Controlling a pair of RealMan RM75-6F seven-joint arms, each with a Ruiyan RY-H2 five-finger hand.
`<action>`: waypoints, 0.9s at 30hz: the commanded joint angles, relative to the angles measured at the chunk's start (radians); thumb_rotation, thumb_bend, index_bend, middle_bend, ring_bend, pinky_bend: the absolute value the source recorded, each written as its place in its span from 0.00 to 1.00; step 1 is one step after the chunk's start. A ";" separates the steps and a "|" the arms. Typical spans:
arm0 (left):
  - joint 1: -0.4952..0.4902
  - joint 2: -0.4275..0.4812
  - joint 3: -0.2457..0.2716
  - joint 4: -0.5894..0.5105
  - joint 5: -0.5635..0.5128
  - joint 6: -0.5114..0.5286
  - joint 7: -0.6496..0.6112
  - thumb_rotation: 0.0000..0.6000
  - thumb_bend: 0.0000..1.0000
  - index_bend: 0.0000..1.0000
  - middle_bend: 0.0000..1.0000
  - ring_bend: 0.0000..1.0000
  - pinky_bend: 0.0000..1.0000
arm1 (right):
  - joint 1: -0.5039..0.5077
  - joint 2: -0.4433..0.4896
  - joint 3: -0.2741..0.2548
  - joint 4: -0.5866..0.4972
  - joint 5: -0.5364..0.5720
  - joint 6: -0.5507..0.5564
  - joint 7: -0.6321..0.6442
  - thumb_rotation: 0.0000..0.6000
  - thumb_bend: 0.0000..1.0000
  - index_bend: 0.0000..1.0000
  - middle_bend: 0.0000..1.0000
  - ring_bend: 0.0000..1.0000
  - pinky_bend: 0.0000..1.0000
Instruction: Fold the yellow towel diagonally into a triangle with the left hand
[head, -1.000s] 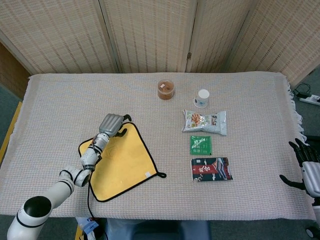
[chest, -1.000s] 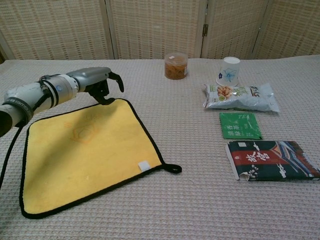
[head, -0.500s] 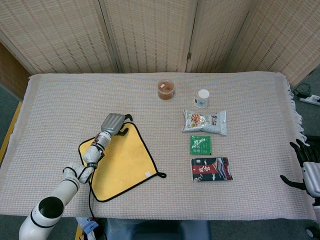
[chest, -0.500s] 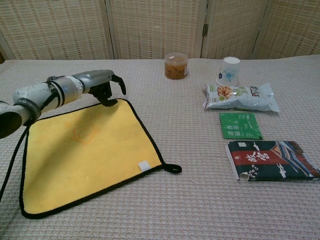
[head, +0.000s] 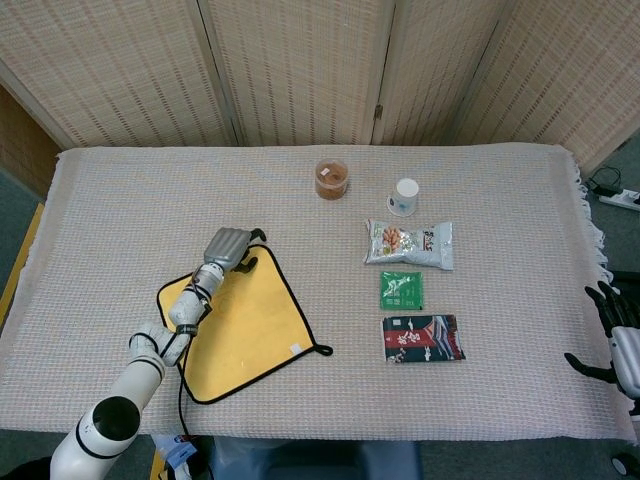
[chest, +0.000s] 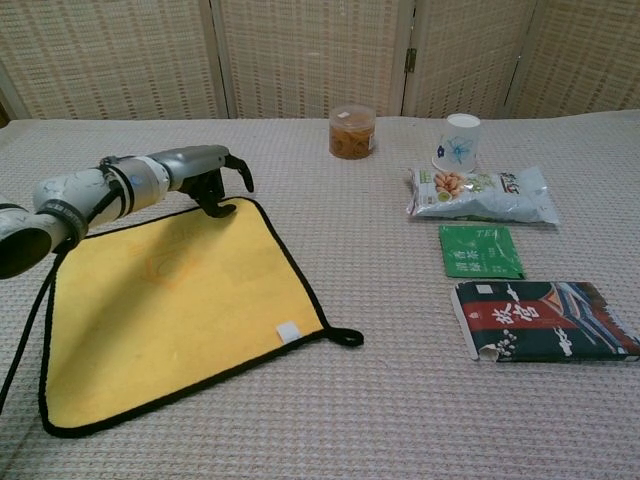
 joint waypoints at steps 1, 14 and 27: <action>-0.004 -0.006 0.003 0.014 -0.001 -0.012 -0.004 1.00 0.49 0.34 1.00 1.00 1.00 | 0.001 0.000 0.000 0.003 0.002 -0.006 0.004 1.00 0.24 0.00 0.00 0.00 0.00; -0.007 -0.014 0.001 0.042 -0.014 -0.068 -0.009 1.00 0.49 0.35 1.00 1.00 1.00 | -0.001 0.000 0.002 0.013 0.003 -0.013 0.021 1.00 0.24 0.00 0.00 0.00 0.00; -0.001 -0.024 0.004 0.042 -0.013 -0.021 -0.035 1.00 0.49 0.44 1.00 1.00 1.00 | -0.003 -0.001 0.004 0.013 0.004 -0.012 0.017 1.00 0.24 0.00 0.00 0.00 0.00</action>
